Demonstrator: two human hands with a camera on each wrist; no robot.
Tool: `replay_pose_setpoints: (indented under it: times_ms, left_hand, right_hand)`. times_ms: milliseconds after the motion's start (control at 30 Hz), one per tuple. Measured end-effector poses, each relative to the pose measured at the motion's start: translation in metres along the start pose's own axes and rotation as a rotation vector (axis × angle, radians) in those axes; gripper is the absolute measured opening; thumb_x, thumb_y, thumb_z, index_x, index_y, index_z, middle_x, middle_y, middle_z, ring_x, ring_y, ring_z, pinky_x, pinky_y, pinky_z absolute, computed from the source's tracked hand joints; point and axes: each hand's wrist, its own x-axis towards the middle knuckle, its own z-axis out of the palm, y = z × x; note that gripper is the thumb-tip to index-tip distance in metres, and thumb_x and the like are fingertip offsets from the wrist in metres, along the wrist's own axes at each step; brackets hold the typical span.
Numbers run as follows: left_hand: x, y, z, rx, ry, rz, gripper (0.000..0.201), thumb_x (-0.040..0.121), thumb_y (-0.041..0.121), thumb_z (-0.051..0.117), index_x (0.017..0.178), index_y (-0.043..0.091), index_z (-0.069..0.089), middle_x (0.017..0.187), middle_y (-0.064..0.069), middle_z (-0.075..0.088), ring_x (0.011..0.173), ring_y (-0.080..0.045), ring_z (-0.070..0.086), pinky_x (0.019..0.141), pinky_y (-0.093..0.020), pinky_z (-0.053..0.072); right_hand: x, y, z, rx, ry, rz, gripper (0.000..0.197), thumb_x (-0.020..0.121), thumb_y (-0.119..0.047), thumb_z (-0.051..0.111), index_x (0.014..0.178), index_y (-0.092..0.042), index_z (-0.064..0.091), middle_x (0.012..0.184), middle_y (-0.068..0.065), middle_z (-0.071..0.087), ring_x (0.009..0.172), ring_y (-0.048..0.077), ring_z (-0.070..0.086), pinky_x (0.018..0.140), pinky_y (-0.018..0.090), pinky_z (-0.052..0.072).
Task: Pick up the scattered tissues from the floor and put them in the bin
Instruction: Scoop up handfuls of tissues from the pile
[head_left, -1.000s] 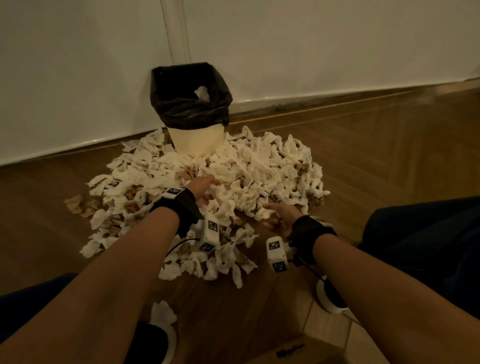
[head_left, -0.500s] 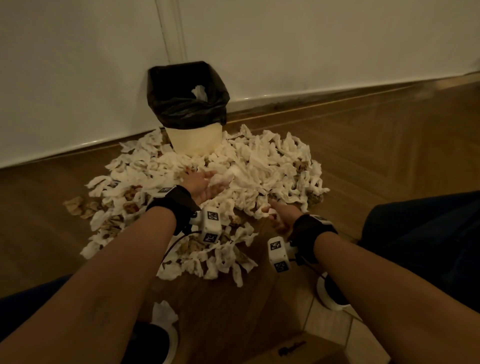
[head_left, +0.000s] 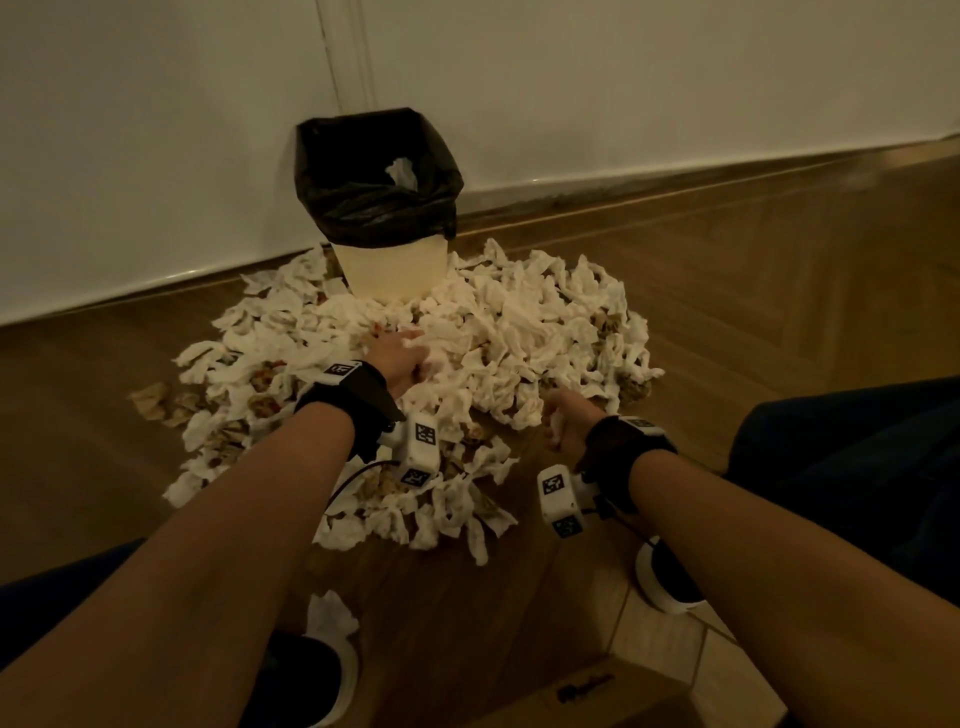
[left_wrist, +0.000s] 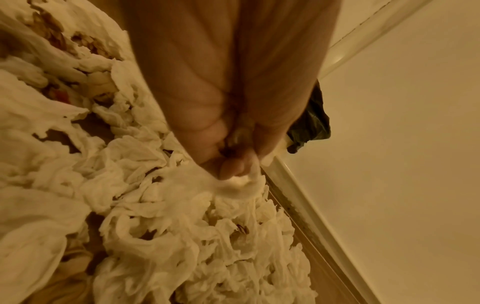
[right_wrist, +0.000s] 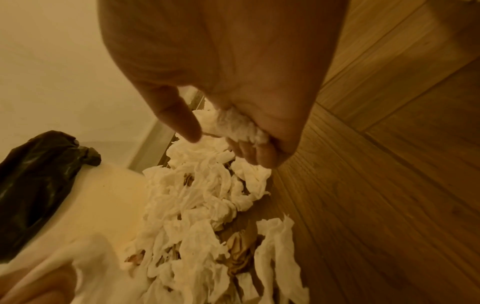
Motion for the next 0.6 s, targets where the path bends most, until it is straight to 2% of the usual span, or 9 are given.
replay_pose_setpoints:
  times_ms: [67, 133, 200, 267, 333, 367, 433, 500, 600]
  left_hand:
    - [0.000, -0.003, 0.001, -0.034, -0.028, -0.024, 0.049, 0.098, -0.005, 0.035, 0.145, 0.003, 0.023, 0.124, -0.020, 0.048, 0.073, -0.020, 0.051, 0.058, -0.025, 0.042]
    - [-0.001, -0.005, 0.000, -0.051, -0.054, -0.019, 0.048, 0.098, -0.007, 0.032, 0.145, 0.001, 0.021, 0.133, -0.027, 0.039, 0.079, -0.025, 0.053, 0.064, -0.030, 0.042]
    - [-0.002, -0.006, 0.000, -0.047, -0.053, -0.013, 0.046, 0.098, -0.008, 0.029, 0.143, 0.000, 0.024, 0.110, -0.026, 0.049, 0.073, -0.023, 0.051, 0.064, -0.031, 0.042]
    - [0.002, -0.007, -0.001, -0.055, -0.038, -0.012, 0.044, 0.098, -0.008, 0.025, 0.142, -0.002, 0.026, 0.083, -0.015, 0.047, 0.063, -0.018, 0.044, 0.058, -0.028, 0.038]
    - [0.003, -0.007, 0.000, -0.050, 0.008, -0.007, 0.040, 0.101, 0.003, 0.029, 0.141, -0.001, 0.030, 0.074, -0.009, 0.042, 0.058, -0.017, 0.039, 0.053, -0.026, 0.038]
    - [0.003, -0.006, -0.001, -0.034, 0.028, 0.006, 0.041, 0.102, 0.016, 0.035, 0.139, -0.001, 0.033, 0.077, -0.010, 0.047, 0.063, -0.019, 0.046, 0.059, -0.029, 0.045]
    - [0.003, -0.005, -0.005, 0.069, 0.029, 0.029, 0.061, 0.095, 0.039, 0.050, 0.141, 0.002, 0.034, 0.110, -0.013, 0.057, 0.096, -0.028, 0.057, 0.090, -0.042, 0.049]
    - [0.002, -0.007, -0.010, 0.217, 0.040, 0.067, 0.075, 0.085, 0.034, 0.066, 0.144, 0.003, 0.029, 0.131, -0.012, 0.049, 0.111, -0.032, 0.053, 0.099, -0.050, 0.045]
    - [0.001, -0.006, -0.012, 0.293, 0.089, 0.122, 0.057, 0.091, 0.013, 0.058, 0.139, -0.005, 0.032, 0.136, -0.026, 0.045, 0.107, -0.034, 0.056, 0.093, -0.045, 0.050]
  right_hand:
    - [0.004, -0.001, 0.003, -0.087, 0.053, -0.042, 0.030, 0.092, 0.001, 0.039, 0.074, -0.022, 0.041, 0.072, 0.001, 0.038, 0.059, 0.015, 0.039, 0.056, 0.030, 0.039]
    - [0.007, -0.001, 0.006, -0.089, 0.047, -0.049, 0.025, 0.091, 0.004, 0.045, 0.096, -0.019, 0.054, 0.084, -0.001, 0.047, 0.069, 0.012, 0.047, 0.072, 0.031, 0.049]
    - [0.013, 0.000, 0.009, -0.034, -0.001, -0.030, 0.042, 0.091, 0.007, 0.045, 0.132, -0.003, 0.043, 0.106, 0.012, 0.055, 0.073, 0.017, 0.050, 0.072, 0.027, 0.054]
    - [0.012, -0.001, 0.012, 0.032, -0.031, -0.029, 0.053, 0.094, 0.008, 0.041, 0.144, -0.003, 0.026, 0.112, 0.024, 0.056, 0.068, 0.020, 0.054, 0.049, 0.019, 0.052]
    - [0.013, -0.001, 0.014, 0.047, -0.030, -0.038, 0.049, 0.097, 0.004, 0.038, 0.144, -0.001, 0.025, 0.091, 0.019, 0.060, 0.064, 0.019, 0.056, 0.044, 0.019, 0.051]
    - [0.014, -0.002, 0.015, 0.054, -0.032, -0.043, 0.045, 0.098, 0.002, 0.037, 0.141, 0.000, 0.029, 0.084, 0.016, 0.059, 0.062, 0.018, 0.055, 0.043, 0.020, 0.049]
    - [0.017, -0.002, 0.016, 0.061, -0.006, -0.054, 0.037, 0.099, -0.003, 0.037, 0.136, 0.000, 0.037, 0.077, 0.013, 0.057, 0.052, 0.014, 0.053, 0.039, 0.019, 0.044]
    - [0.019, -0.004, 0.017, 0.072, 0.014, -0.063, 0.034, 0.100, -0.009, 0.038, 0.132, 0.002, 0.039, 0.074, 0.012, 0.057, 0.041, 0.011, 0.053, 0.038, 0.019, 0.042]
    - [0.017, -0.010, 0.022, 0.101, -0.002, -0.090, 0.035, 0.101, -0.014, 0.038, 0.128, 0.008, 0.040, 0.075, 0.015, 0.060, 0.036, 0.010, 0.058, 0.039, 0.020, 0.048]
